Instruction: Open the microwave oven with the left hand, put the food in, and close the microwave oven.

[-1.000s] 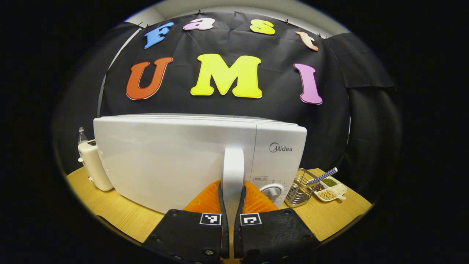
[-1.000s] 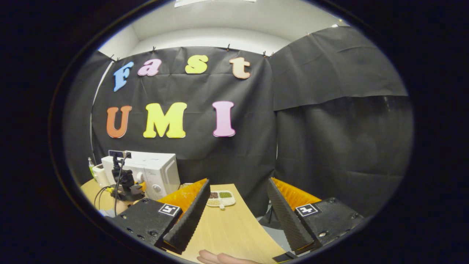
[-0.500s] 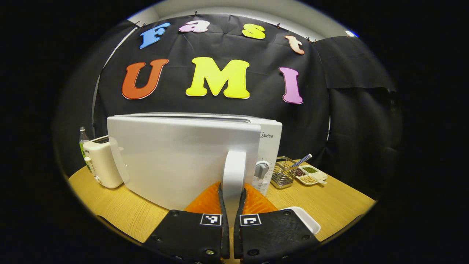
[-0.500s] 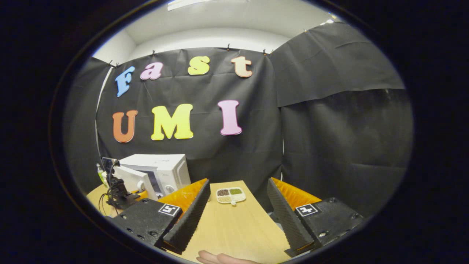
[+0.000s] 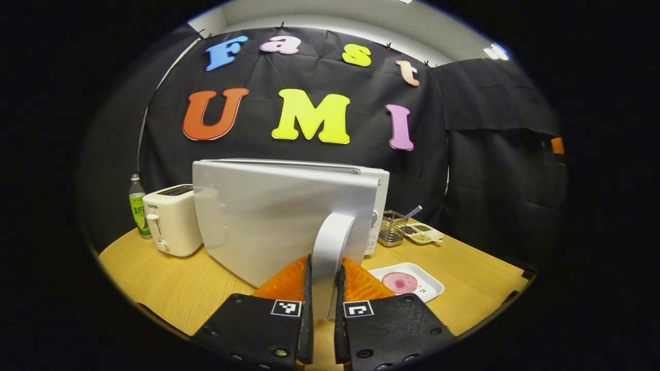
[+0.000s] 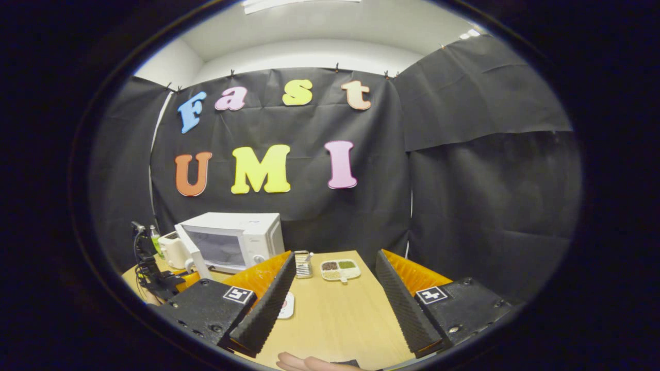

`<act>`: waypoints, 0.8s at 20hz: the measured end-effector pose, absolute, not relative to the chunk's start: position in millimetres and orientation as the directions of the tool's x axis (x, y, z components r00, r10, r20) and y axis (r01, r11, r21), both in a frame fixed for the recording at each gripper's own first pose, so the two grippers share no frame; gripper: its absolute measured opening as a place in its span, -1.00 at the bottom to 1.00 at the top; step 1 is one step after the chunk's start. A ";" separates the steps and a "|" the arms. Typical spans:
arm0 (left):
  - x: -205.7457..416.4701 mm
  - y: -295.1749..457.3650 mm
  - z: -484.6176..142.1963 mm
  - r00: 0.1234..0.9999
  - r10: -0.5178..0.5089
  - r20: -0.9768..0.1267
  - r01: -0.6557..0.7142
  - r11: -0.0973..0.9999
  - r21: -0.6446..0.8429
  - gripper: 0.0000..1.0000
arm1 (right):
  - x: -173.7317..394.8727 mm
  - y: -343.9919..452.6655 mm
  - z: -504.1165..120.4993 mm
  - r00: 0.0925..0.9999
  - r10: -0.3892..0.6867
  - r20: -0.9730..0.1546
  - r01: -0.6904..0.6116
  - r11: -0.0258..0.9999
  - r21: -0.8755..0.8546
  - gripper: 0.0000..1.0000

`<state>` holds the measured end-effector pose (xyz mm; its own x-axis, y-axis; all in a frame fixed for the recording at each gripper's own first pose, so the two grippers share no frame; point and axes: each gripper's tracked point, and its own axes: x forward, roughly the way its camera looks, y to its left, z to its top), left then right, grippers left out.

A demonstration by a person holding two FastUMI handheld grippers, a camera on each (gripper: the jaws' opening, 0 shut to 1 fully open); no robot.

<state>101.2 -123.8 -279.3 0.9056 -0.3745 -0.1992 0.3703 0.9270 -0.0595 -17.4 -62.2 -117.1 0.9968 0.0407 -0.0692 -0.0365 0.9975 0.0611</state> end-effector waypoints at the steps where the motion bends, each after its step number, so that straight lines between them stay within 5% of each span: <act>1: 95.1 -113.3 -277.3 0.908 -0.370 -0.196 0.369 0.928 -0.041 -0.67 | -17.5 -58.8 -118.5 0.997 0.043 -0.071 -0.039 0.998 0.056 0.99; 4: 78.1 -78.2 -276.7 0.912 -0.347 -0.221 0.359 0.933 0.014 -0.69 | -13.9 -47.6 -121.9 0.995 0.053 -0.080 -0.049 0.997 0.052 0.99; 8: 58.0 -5.4 -273.2 0.938 -0.231 -0.260 0.242 0.970 0.012 -0.38 | -1.4 -32.6 -122.9 0.992 0.090 -0.084 -0.087 0.995 0.042 0.99; 10: 46.1 34.0 -266.6 0.955 -0.149 -0.255 0.164 0.986 0.040 0.29 | 13.1 -30.5 -127.4 0.992 0.093 -0.090 -0.091 0.995 0.033 0.99; 11: 39.7 48.0 -263.6 0.960 -0.119 -0.253 0.133 0.990 0.039 0.94 | 20.6 -25.9 -130.3 0.989 0.103 -0.101 -0.100 0.994 0.034 0.99; 15: 10.7 97.2 -229.7 0.982 -0.006 -0.190 0.011 1.000 0.027 0.93 | 59.7 -11.3 -145.2 0.977 0.132 -0.170 -0.131 0.991 0.017 0.99; 16: 5.9 104.9 -217.5 0.985 0.020 -0.173 -0.016 1.000 0.022 0.70 | 69.6 -7.8 -148.3 0.973 0.138 -0.186 -0.139 0.990 0.005 0.99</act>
